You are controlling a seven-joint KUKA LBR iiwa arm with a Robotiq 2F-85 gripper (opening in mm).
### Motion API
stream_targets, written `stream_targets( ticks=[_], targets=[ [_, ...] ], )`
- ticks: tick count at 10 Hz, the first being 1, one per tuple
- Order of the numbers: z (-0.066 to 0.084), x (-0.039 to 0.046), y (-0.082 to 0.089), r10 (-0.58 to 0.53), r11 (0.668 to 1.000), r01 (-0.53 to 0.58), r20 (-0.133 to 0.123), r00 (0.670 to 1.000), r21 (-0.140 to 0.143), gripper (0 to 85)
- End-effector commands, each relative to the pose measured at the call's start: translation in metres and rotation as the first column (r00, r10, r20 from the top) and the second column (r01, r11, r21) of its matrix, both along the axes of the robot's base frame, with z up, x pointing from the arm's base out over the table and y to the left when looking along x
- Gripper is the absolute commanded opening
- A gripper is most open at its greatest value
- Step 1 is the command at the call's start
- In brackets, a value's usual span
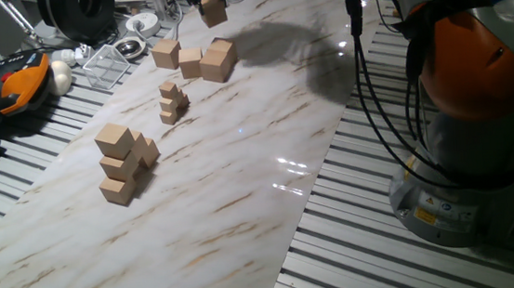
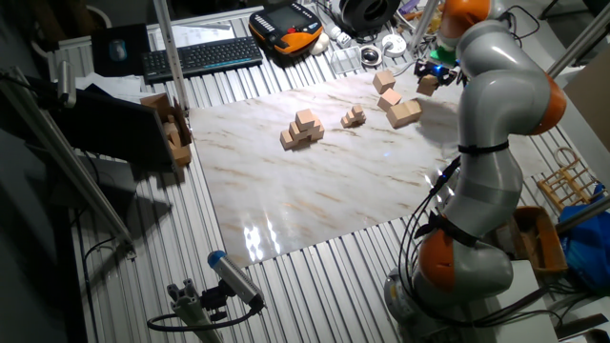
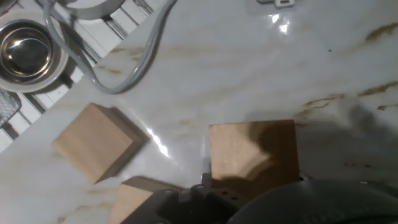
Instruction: Stack the blocks into a pyramid shape
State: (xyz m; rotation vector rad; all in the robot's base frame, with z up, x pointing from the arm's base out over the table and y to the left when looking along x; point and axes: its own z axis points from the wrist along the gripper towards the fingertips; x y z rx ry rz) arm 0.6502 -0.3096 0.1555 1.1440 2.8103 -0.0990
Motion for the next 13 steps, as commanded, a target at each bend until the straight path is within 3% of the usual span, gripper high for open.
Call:
stream_targets(
  ticks=[1, 3, 4, 6, 7, 9, 11, 13],
  targets=[
    [-0.001, 0.0000, 0.000, -0.014, 1.000, 0.014, -0.014, 1.000, 0.000, 0.0],
    [-0.001, 0.0000, 0.000, -0.128, 0.992, 0.127, 0.031, 0.991, 0.008, 0.0],
    [-0.001, 0.0000, 0.000, -0.238, 0.971, 0.237, 0.034, 0.971, 0.020, 0.0],
    [0.000, -0.0017, 0.002, -0.399, 0.914, 0.399, -0.020, 0.917, 0.079, 0.0],
    [0.003, -0.0049, 0.007, -0.422, 0.903, 0.423, -0.023, 0.906, 0.081, 0.0],
    [0.008, -0.0039, 0.026, -0.455, 0.889, 0.455, -0.015, 0.890, 0.049, 0.0],
    [0.005, -0.0113, 0.044, -0.477, 0.878, 0.477, 0.008, 0.879, 0.038, 0.0],
    [0.006, -0.0132, 0.057, -0.516, 0.856, 0.516, 0.006, 0.856, 0.032, 0.0]
  ],
)
